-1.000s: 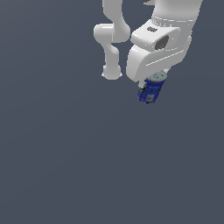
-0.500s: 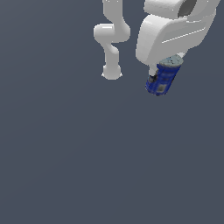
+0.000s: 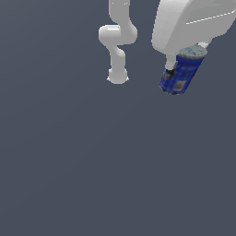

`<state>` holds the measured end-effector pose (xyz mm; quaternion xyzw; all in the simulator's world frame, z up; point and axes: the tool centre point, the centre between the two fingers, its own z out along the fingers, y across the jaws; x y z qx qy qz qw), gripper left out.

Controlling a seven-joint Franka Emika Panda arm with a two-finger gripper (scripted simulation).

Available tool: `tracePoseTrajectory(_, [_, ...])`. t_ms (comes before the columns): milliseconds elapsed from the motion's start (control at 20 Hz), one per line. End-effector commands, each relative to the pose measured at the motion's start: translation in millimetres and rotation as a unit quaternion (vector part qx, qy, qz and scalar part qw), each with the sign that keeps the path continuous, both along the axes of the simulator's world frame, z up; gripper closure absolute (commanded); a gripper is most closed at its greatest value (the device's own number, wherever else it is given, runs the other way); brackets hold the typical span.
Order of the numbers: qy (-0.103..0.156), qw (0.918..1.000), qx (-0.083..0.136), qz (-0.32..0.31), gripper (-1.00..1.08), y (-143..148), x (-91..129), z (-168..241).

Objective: Pick up the object and move it to a goal position.

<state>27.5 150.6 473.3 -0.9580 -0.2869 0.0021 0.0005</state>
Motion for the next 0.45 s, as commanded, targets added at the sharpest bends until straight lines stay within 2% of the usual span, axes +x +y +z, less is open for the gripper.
tracePoseTrajectory(0, [-0.002,1.0000,0.000,0.000,1.08,1.1,1.7,7.1])
tracePoseTrajectory(400, [-0.002,1.0000,0.000,0.000,1.08,2.3,4.0,12.3])
